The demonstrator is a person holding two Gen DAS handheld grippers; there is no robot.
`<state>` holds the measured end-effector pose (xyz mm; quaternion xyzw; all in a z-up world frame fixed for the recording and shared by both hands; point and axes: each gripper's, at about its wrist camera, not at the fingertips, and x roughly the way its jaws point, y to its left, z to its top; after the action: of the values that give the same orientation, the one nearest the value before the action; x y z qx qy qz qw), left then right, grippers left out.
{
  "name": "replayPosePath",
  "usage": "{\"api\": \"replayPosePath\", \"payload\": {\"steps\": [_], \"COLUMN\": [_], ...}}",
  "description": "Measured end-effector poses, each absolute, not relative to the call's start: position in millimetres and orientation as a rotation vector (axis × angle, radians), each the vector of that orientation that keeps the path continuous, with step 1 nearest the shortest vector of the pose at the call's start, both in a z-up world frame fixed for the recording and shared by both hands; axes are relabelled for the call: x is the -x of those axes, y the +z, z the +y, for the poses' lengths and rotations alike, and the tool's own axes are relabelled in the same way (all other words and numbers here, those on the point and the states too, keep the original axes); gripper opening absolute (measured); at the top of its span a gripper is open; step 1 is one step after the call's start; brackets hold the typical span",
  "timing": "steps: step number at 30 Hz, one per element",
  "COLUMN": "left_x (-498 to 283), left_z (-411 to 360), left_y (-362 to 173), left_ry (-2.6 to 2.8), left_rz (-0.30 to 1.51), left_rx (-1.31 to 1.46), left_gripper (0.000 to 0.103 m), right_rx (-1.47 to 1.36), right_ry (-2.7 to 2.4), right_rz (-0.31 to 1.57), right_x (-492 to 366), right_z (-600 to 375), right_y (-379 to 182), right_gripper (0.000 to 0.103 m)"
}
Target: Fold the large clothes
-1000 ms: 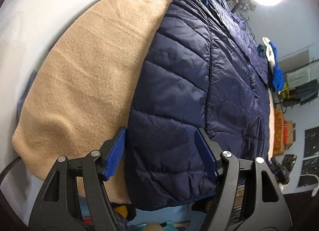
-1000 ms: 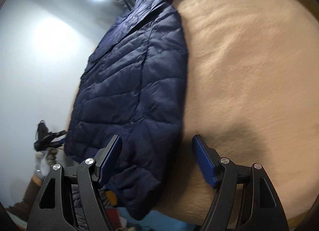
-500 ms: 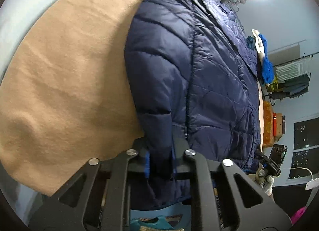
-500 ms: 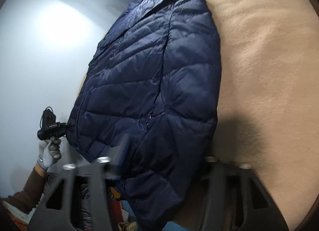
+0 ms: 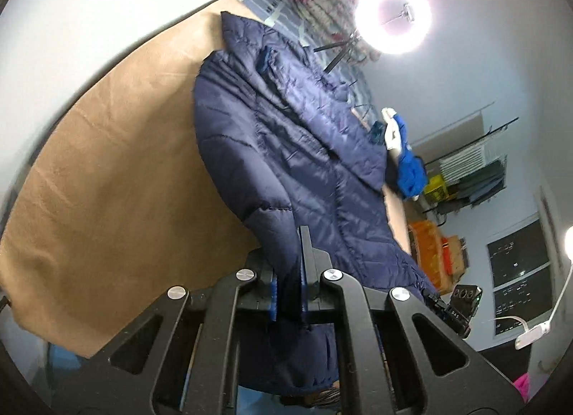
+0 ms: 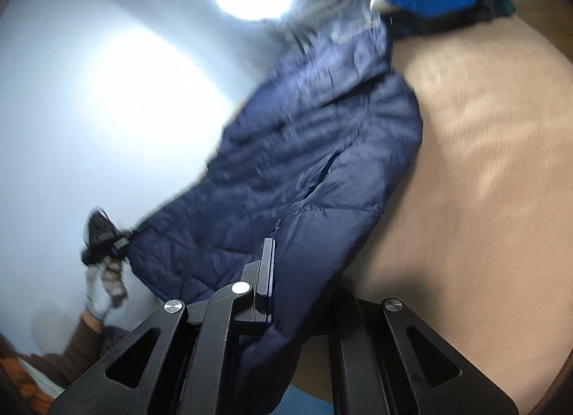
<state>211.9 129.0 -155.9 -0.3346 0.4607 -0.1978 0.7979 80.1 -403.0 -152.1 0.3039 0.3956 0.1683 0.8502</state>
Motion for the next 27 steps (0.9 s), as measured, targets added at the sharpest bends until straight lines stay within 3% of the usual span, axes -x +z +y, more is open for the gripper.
{"api": "replayPosePath", "payload": {"steps": [14, 27], "left_x": [-300.2, -436.8], "left_z": [113.0, 96.8], "left_y": [-89.9, -108.0], "left_ry": [-0.407, -0.321], "left_rz": [0.925, 0.906], "left_rx": [0.612, 0.526], "left_gripper": [0.006, 0.006], "right_rx": [-0.562, -0.505], "right_ry": [0.299, 0.188], "right_rz": [0.75, 0.792], "right_x": [-161.7, -299.6], "right_z": [-410.6, -438.5], "right_y": [-85.5, -99.5], "right_gripper": [0.005, 0.005]}}
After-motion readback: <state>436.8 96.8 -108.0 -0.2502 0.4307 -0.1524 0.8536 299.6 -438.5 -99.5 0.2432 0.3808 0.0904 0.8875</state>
